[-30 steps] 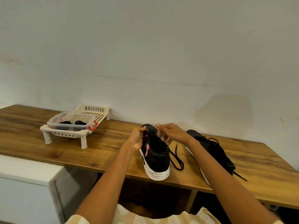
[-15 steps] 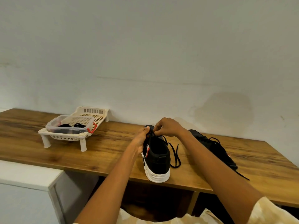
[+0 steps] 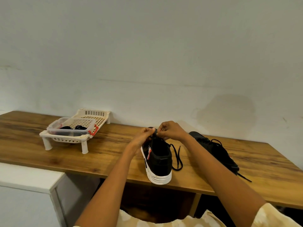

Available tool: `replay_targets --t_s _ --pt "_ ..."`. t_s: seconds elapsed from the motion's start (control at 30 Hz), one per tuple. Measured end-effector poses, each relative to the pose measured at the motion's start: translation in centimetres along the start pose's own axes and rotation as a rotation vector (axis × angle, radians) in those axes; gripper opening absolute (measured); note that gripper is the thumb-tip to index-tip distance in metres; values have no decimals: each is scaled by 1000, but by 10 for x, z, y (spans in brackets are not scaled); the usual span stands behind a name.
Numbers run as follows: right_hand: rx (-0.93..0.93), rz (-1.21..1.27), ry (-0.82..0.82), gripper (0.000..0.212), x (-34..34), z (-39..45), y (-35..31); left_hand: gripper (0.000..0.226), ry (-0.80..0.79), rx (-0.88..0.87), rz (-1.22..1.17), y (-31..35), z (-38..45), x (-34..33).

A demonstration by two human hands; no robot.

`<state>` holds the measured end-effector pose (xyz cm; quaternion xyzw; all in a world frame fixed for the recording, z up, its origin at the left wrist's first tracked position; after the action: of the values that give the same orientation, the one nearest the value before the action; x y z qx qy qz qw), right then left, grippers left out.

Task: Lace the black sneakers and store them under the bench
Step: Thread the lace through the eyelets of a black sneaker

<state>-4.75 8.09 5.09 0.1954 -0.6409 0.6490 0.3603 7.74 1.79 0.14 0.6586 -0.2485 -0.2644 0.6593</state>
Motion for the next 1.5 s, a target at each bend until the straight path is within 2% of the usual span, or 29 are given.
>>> replay_targets --t_s 0.1,0.17,0.33,0.53,0.7,0.77,0.9,0.97,1.07,1.23,1.37,1.43,1.5 --pt "20 42 -98 5 1 -5 7 23 6 -133 255 14 1 8" --pt "7 22 -133 12 -1 -8 12 21 2 -167 337 16 1 13" --pt "-23 -49 -65 12 2 -10 20 15 27 -175 464 15 1 16" --pt "1 -102 33 18 -4 -13 22 5 152 -29 241 11 0 10" --pt "11 -8 -11 16 -7 -16 28 16 120 76 12 7 -5 8" --pt "23 -38 0 16 -6 -16 29 14 92 51 137 11 -2 9" --pt "44 -144 58 15 -6 -15 24 22 19 -110 484 20 0 4" --pt "38 -157 113 17 -6 -16 25 17 21 -165 525 22 0 4" --pt "6 -106 164 22 -6 -18 31 13 -5 -114 323 19 1 6" --pt "16 -146 81 14 -8 -15 31 14 -7 -19 69 9 -1 7" --pt "-4 -31 52 18 -3 -10 26 11 -30 -64 41 8 -1 11" --pt "11 -93 -3 24 -5 -5 21 10 -41 -83 67 8 -2 11" --pt "32 -139 -14 21 -5 -2 12 10 -46 -92 91 8 -1 12"
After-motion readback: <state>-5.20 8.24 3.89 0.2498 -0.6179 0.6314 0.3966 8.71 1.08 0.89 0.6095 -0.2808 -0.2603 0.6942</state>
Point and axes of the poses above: each hand's wrist, its own z-axis towards the middle knuckle, its own x-axis out of the back of the hand, y = z × x, the point moved 4 cm from there along z, towards the middle knuckle, and after that the axes turned 2 degrees about -y, right-handed, at the moved point
